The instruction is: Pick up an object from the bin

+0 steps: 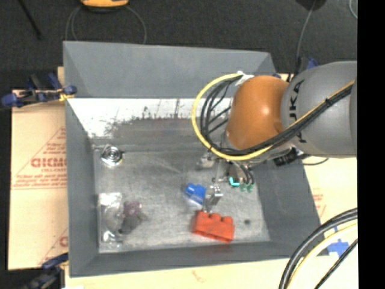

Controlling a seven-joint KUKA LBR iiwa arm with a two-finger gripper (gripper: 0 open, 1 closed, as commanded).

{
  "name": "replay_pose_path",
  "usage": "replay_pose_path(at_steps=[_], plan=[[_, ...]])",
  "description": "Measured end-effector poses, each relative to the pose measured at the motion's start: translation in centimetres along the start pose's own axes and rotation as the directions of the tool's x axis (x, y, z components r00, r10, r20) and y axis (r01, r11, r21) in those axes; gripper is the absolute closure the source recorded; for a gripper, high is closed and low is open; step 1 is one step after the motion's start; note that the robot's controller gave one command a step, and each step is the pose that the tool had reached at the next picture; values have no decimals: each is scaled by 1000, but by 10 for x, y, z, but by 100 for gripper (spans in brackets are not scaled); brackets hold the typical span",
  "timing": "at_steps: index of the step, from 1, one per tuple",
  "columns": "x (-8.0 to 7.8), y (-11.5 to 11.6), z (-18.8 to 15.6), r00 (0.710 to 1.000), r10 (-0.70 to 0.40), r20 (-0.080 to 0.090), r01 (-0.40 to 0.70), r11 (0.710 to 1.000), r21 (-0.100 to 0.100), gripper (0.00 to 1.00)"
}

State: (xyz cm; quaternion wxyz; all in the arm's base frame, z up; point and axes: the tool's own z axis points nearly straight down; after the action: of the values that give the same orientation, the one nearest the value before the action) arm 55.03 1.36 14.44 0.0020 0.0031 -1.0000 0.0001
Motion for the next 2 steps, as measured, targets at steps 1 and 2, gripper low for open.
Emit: replay_pose_path(at_steps=[1,2], plan=[[1,-6,53,992,124,13,-124,992,-3,0],[23,-39,62,993,119,26,-119,993,-7,0]])
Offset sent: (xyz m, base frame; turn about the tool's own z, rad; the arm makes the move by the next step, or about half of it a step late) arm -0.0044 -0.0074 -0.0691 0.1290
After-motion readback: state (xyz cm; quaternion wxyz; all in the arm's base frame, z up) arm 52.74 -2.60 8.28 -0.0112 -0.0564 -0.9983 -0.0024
